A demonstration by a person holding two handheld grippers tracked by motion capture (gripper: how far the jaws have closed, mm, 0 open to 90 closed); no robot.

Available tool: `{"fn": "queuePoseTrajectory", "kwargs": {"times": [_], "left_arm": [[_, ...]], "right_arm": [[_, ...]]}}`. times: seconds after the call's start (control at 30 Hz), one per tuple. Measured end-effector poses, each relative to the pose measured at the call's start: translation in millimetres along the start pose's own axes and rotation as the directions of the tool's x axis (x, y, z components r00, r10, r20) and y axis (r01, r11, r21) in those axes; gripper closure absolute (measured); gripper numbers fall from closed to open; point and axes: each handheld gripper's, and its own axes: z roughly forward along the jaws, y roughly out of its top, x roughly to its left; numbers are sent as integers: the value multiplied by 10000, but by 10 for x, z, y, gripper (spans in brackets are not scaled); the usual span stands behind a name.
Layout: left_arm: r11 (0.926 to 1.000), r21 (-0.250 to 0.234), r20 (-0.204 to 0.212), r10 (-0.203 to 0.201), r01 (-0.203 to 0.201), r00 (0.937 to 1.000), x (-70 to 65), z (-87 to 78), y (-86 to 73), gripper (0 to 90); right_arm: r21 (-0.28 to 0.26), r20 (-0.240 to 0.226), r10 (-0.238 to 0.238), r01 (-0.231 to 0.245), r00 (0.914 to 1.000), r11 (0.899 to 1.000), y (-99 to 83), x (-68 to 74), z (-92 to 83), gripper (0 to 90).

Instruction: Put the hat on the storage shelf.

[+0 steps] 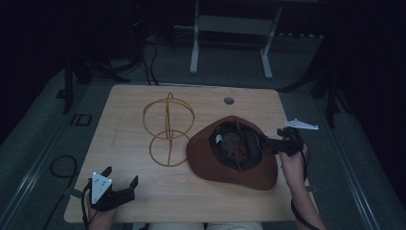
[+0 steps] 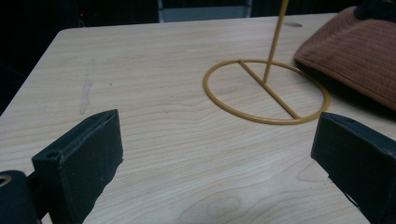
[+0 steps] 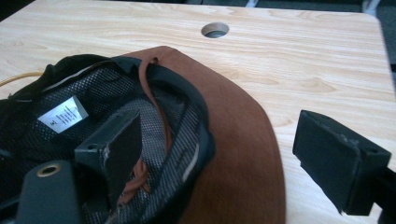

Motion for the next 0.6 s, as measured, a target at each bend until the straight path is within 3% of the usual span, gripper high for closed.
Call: {"fn": "queuePoseTrajectory", "kwargs": {"times": [0.13,0.2,0.27,0.33,0.4,0.6], "left_arm": [[9998,152,252,99,-103,9996,-21,6,1,27],[9990,261,324,362,-370,9988,-29,-4,2,27],[9978,348,289,559,-569,9980,-38,-9,5,27],[9986,336,416,382,-396,9984,-30,-13,6,27],[9987,353,425,347,-362,9985,-26,-13,7,28],[9984,462,561,296,-322,9980,-24,-11,8,28]], "right_arm": [[481,-130,-291,297,9995,9984,77,65,146,139],[467,-319,-197,212,9993,9987,103,79,210,136],[600,88,-363,357,9993,9976,129,108,284,139],[834,469,-581,541,9972,9950,139,132,366,141],[967,436,-578,534,9974,9939,143,140,409,143],[1897,728,-1204,1048,9901,9762,139,245,701,212]]}}
